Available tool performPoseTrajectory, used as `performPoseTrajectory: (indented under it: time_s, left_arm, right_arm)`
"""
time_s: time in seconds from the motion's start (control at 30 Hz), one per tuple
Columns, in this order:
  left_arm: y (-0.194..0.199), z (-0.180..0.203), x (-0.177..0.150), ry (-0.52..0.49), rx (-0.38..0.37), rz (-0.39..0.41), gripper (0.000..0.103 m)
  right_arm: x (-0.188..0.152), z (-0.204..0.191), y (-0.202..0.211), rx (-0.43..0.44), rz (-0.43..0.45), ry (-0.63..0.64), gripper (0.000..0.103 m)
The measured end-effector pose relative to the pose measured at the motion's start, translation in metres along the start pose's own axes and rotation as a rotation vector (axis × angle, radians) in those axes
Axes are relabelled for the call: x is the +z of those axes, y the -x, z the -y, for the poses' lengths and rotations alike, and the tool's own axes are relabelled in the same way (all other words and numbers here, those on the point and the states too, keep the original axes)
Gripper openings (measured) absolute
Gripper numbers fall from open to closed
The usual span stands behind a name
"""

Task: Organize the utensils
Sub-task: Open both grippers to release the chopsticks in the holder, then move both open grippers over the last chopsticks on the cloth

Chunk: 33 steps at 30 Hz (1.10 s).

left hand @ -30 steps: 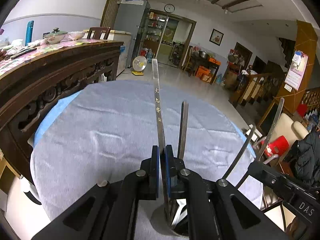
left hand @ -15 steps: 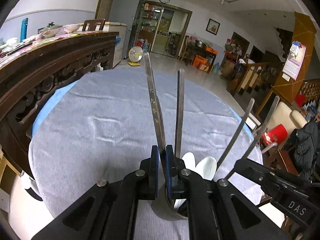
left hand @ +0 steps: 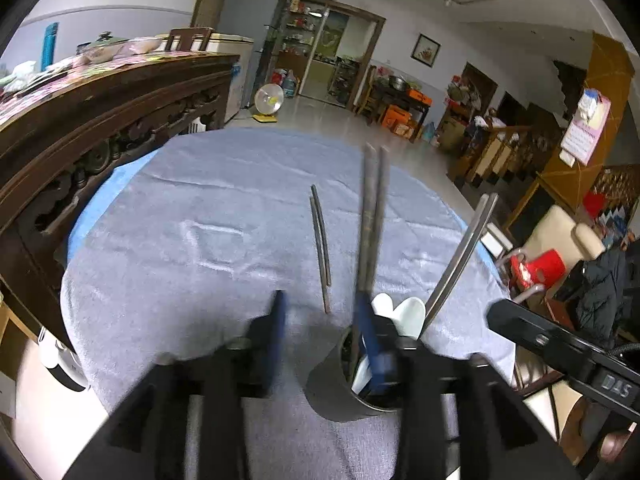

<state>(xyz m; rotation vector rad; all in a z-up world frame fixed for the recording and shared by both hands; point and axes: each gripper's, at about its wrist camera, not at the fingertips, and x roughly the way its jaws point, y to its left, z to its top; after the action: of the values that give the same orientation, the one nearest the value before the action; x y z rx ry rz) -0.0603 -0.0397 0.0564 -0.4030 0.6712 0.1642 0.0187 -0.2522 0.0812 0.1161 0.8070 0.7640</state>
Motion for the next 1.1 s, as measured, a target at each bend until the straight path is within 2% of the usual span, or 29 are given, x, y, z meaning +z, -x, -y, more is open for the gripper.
performPoseTrajectory:
  time_s: [0.07,0.13,0.2,0.27,0.33,0.43,0.5,0.53,0.6,0.7,0.77,0.87,1.1]
  left_arm:
    - [0.008,-0.007,0.004,0.019,0.005,0.023,0.05]
    - [0.013,-0.016,0.01,0.045,0.016,0.037,0.058]
    - [0.015,-0.032,0.017,0.091,0.051,0.056,0.07]
    - [0.011,-0.049,0.022,0.131,0.097,0.05,0.072]
    - [-0.004,-0.069,0.026,0.179,0.158,-0.006,0.072]
    - [-0.034,-0.092,0.026,0.214,0.244,-0.135,0.072]
    - [-0.064,-0.106,0.02,0.205,0.305,-0.261,0.072]
    - [-0.077,-0.109,0.018,0.192,0.321,-0.313,0.072]
    - [-0.095,-0.112,0.014,0.162,0.337,-0.374,0.072]
    - [-0.114,-0.113,0.011,0.129,0.36,-0.416,0.072]
    - [-0.13,-0.113,0.012,0.116,0.366,-0.453,0.072]
    - [-0.143,-0.113,0.022,0.102,0.358,-0.465,0.072]
    - [-0.164,-0.107,0.045,0.077,0.34,-0.459,0.072]
  right_arm:
    - [0.002,0.0,0.011,0.012,0.027,0.003,0.061]
    - [0.005,0.005,0.024,0.026,0.06,-0.013,0.061]
    - [0.011,0.018,0.035,0.028,0.09,-0.056,0.066]
    - [0.017,0.037,0.041,0.017,0.107,-0.114,0.075]
    - [0.021,0.067,0.04,-0.017,0.097,-0.197,0.075]
    - [0.019,0.117,0.015,-0.064,-0.029,-0.324,0.075]
    - [0.016,0.144,-0.01,-0.11,-0.151,-0.363,0.075]
    - [0.013,0.16,-0.027,-0.136,-0.225,-0.381,0.075]
    - [0.01,0.178,-0.051,-0.169,-0.318,-0.384,0.074]
    - [0.014,0.196,-0.082,-0.2,-0.409,-0.366,0.068]
    - [0.022,0.205,-0.102,-0.196,-0.466,-0.356,0.058]
    - [0.042,0.21,-0.131,-0.22,-0.523,-0.318,0.057]
    - [0.085,0.195,-0.181,-0.236,-0.555,-0.227,0.057]
